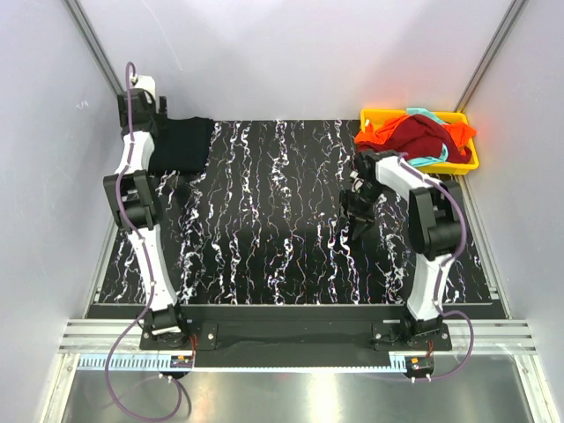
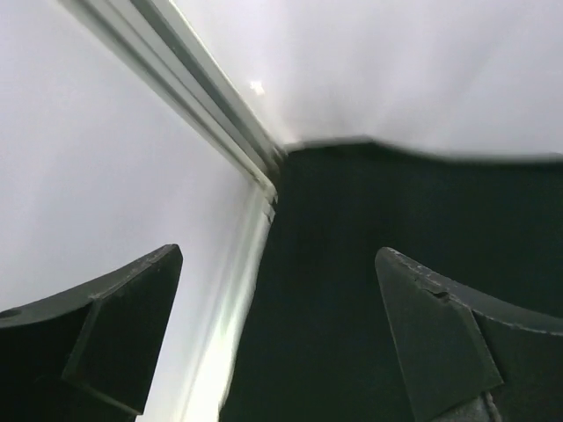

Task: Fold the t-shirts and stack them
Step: Neatly place the folded tshirt to the corner, then reset both grippers

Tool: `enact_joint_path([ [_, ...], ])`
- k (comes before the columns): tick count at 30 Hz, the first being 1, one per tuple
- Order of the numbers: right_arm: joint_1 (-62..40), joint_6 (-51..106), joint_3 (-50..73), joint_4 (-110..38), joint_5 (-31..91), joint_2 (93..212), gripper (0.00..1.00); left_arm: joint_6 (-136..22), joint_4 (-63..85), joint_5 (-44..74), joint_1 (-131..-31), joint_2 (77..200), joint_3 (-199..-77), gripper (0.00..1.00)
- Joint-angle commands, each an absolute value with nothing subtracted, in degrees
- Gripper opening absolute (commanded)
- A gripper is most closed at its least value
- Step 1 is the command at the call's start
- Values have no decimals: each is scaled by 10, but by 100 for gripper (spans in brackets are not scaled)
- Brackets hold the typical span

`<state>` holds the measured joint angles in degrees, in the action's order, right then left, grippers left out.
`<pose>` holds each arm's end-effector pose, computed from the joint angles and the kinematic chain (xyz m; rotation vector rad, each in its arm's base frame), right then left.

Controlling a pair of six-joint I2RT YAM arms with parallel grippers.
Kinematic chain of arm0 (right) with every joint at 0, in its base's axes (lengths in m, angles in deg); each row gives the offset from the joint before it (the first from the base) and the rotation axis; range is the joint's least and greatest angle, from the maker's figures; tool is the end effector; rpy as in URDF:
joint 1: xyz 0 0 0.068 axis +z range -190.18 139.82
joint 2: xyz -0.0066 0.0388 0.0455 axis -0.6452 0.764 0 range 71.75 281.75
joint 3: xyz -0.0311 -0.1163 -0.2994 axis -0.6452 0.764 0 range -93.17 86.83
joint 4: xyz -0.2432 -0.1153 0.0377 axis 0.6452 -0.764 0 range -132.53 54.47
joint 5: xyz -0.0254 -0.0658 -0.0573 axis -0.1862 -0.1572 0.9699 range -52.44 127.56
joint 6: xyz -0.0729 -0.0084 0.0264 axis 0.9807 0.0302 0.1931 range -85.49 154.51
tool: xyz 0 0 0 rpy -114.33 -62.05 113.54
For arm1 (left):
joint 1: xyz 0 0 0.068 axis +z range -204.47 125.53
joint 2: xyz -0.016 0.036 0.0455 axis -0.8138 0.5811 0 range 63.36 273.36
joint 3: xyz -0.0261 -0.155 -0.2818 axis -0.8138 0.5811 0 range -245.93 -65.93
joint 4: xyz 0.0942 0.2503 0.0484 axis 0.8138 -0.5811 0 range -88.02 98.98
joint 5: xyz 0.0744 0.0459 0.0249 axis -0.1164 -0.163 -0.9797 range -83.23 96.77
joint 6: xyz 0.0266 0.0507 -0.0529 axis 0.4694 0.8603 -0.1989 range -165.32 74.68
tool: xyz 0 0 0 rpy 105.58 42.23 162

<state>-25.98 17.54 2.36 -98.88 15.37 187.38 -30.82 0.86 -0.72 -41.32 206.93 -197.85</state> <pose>0.3775 0.1215 0.1813 -0.0930 -2.9160 -0.5202 0.6488 0.1605 0.2604 -0.0664 1.9375 0.4486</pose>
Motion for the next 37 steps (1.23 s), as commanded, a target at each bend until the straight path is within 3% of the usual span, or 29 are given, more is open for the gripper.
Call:
enact_joint_path([
  [1, -260, 163, 51, -971, 140, 1767, 62, -354, 39, -55, -481, 1882, -1816, 99],
  [6, -262, 135, 171, -903, 149, 1607, 65, -478, 44, -27, -599, 1600, -1505, 99],
  [11, -272, 99, 296, -845, 157, 1450, 70, -640, 23, 63, -746, 1371, -1289, 99],
  [15, -281, 59, 390, -790, 157, 1337, 79, -815, 124, 192, -765, 1202, -1060, 99],
  [17, -285, 14, 452, -754, 152, 1272, 92, -849, 144, 211, -780, 1134, -972, 99],
  [19, -285, -35, 492, -703, 117, 1229, 100, -879, 127, 229, -784, 1036, -925, 99],
  [25, -286, -216, 679, -567, 72, 1039, 100, -1033, 134, 278, -783, 781, -769, 99],
  [30, -287, -314, 788, -538, 86, 840, 100, -1165, 148, 303, -782, 592, -661, 99],
  [34, -286, -380, 844, -537, 80, 723, 100, -1189, 124, 311, -781, 558, -630, 99],
  [37, -286, -426, 867, -428, 14, 758, 100, -1257, 309, 310, -776, 562, -586, 99],
])
